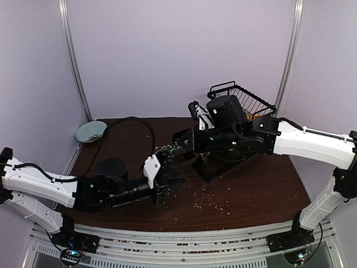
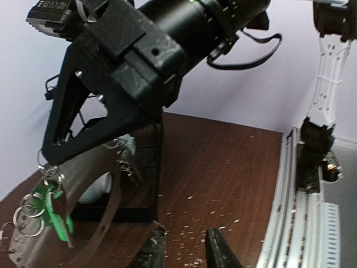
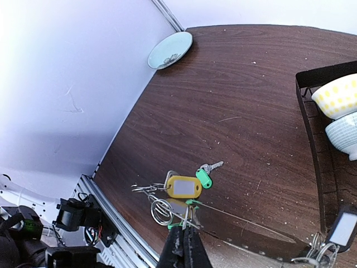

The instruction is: Put the keys on the keyring

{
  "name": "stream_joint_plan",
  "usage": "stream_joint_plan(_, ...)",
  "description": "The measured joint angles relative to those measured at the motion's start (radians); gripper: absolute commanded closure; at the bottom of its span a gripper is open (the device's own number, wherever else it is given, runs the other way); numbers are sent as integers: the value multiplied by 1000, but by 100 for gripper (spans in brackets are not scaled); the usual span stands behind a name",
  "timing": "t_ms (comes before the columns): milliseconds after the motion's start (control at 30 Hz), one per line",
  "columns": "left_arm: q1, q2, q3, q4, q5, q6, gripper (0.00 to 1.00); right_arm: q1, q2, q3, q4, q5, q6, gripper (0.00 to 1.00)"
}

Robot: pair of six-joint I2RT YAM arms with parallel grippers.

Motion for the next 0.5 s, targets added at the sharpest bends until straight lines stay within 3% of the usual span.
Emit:
stream_joint_plan(200,62,19,29,-32,-111,0,58,17,0,0,23,-8,0,100)
stream_joint_plan(500,153,25,45,-46,-114,-18,58,43,0,2,40,-31,-3,100)
